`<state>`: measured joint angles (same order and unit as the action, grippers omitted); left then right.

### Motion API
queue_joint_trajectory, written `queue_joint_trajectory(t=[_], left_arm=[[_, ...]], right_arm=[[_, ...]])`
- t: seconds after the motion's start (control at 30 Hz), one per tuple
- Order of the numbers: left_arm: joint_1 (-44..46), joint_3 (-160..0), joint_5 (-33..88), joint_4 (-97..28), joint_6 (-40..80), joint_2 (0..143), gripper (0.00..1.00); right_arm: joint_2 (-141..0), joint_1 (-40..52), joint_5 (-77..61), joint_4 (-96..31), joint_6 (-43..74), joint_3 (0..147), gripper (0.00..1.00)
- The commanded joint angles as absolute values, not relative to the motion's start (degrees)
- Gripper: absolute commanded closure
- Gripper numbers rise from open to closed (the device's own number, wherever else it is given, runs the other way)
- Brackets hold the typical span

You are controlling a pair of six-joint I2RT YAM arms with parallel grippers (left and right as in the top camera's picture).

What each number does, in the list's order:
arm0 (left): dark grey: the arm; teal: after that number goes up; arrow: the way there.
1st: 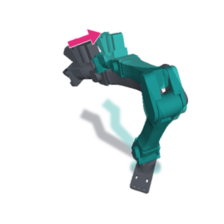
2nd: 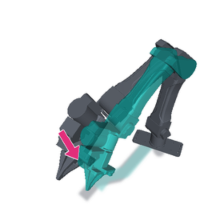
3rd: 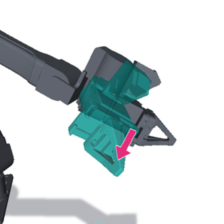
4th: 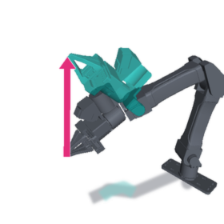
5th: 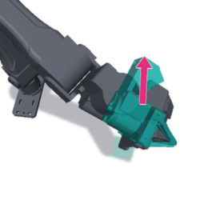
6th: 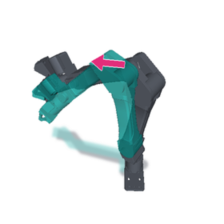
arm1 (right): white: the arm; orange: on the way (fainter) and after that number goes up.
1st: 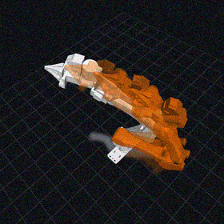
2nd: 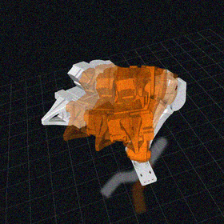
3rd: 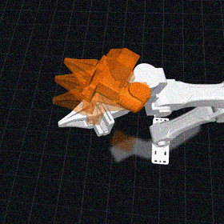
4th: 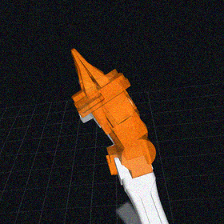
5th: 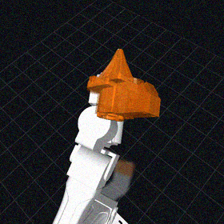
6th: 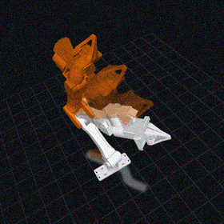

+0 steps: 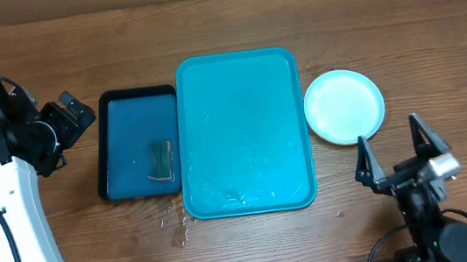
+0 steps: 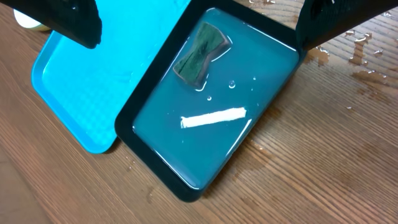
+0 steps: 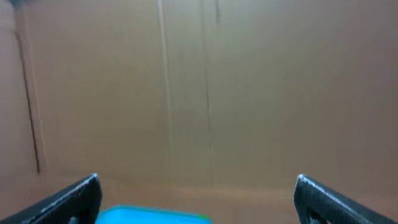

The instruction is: Clean dirty plates on tray and stack at the side

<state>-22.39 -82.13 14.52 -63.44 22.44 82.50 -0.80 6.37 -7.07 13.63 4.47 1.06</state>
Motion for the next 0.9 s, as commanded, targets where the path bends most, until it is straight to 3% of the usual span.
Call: queue_joint_trajectory(t=[0.0,0.27,0.47,0.87], left_arm=[[-22.5,-82.2,14.4,-63.4,23.2,82.4,0.0],[-22.5,-82.2,14.5,-63.4,23.2,82.4,0.0],[-22.5,-82.2,14.5,-63.4,23.2,82.4,0.0],[-22.5,-82.2,14.5,-63.4,23.2,82.4,0.01]], right_arm=[[-0.2,6.2,-6.1,8.8,4.4,0.4,0.0],[-0.2,6.3,-3.6,-4.7,2.3,0.4,0.0],[-0.2,6.3,-4.1,-4.6,-4.5,0.4,0.0],[-0.2,6.3,-3.9,-4.5,-4.6,0.4,0.01]])
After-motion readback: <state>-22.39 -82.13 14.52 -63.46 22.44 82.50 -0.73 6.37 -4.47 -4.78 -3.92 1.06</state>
